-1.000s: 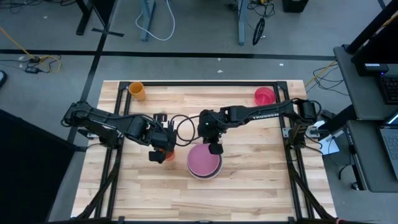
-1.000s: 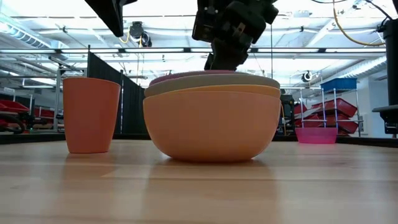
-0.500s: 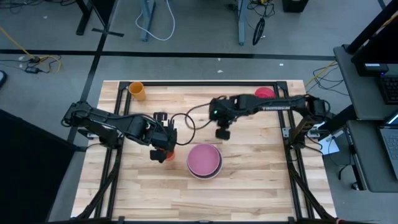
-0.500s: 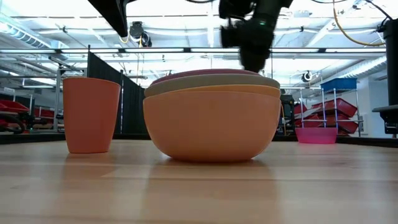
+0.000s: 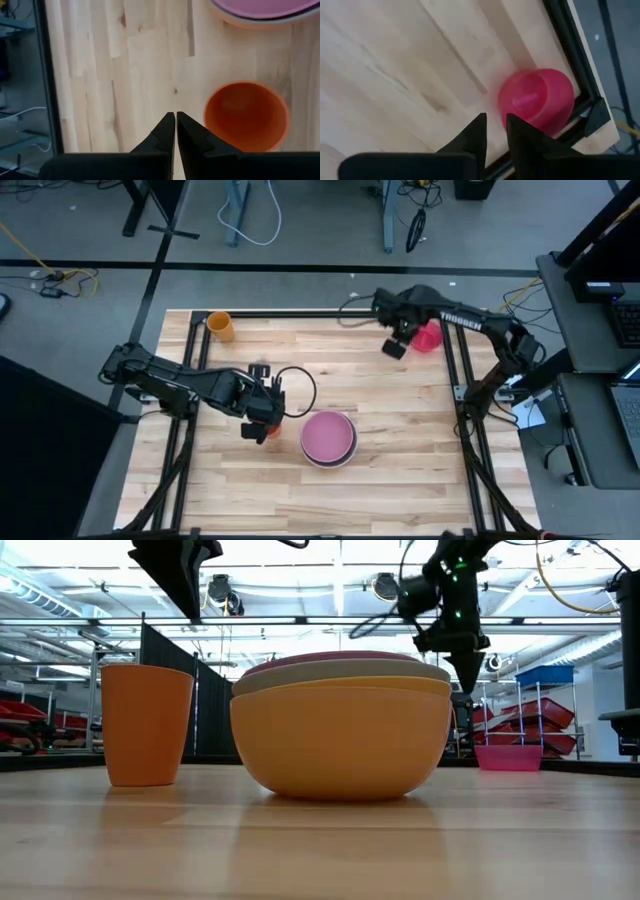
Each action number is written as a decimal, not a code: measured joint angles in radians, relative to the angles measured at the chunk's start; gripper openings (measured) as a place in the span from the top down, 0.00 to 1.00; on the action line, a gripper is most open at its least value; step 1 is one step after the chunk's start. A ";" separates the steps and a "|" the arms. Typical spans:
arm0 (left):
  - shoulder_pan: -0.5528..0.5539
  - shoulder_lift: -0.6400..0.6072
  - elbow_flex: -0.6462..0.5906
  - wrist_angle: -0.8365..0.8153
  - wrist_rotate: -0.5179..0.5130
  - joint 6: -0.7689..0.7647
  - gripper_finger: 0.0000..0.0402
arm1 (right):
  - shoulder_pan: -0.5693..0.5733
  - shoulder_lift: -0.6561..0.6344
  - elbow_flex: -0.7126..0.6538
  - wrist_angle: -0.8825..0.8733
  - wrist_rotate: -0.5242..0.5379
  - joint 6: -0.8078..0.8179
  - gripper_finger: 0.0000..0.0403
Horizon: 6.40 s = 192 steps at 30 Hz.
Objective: Nest bowls inside each other
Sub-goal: Stack the light pink bowl on top of the pink bowl, then stack the yellow cup on top of the orange cup
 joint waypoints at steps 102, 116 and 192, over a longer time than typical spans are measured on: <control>-0.030 -0.001 0.001 -0.203 0.089 -0.282 0.99 | 0.890 -0.117 -0.035 0.530 -0.276 0.235 1.00; -0.030 -0.001 0.001 -0.199 0.071 -0.291 0.99 | 0.874 0.065 -0.031 0.674 -0.357 0.191 1.00; 1.147 0.000 0.037 -0.113 0.132 -0.010 0.95 | 0.897 0.022 -0.009 0.507 -0.206 0.020 0.78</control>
